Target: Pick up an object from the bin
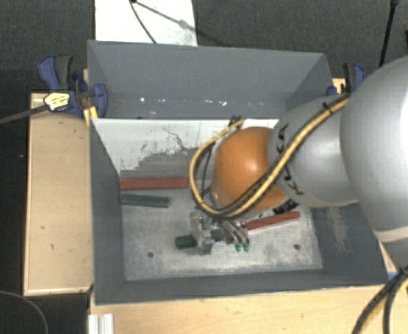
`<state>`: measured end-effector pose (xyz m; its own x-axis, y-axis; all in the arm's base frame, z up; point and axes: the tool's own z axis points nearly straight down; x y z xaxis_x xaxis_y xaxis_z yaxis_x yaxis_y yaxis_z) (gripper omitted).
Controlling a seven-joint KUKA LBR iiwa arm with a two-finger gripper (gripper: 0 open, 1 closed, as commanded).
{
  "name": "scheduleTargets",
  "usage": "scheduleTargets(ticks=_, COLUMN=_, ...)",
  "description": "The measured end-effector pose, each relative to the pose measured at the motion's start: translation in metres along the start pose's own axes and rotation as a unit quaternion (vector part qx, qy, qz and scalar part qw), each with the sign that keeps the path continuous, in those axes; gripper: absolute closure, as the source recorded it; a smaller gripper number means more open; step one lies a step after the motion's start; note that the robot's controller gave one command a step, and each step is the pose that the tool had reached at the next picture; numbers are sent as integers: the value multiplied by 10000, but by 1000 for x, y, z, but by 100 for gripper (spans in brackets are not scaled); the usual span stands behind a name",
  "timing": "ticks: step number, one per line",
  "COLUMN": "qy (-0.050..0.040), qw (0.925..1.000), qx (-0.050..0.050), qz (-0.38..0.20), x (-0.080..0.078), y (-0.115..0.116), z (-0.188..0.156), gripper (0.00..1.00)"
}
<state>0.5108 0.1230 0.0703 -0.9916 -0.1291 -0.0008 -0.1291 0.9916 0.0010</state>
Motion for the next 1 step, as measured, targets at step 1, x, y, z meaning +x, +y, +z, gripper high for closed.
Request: scheduleTargets(ticks=1, qy=-48, qw=10000, qx=3, qz=53, x=-16, y=-29, z=-151, gripper=100)
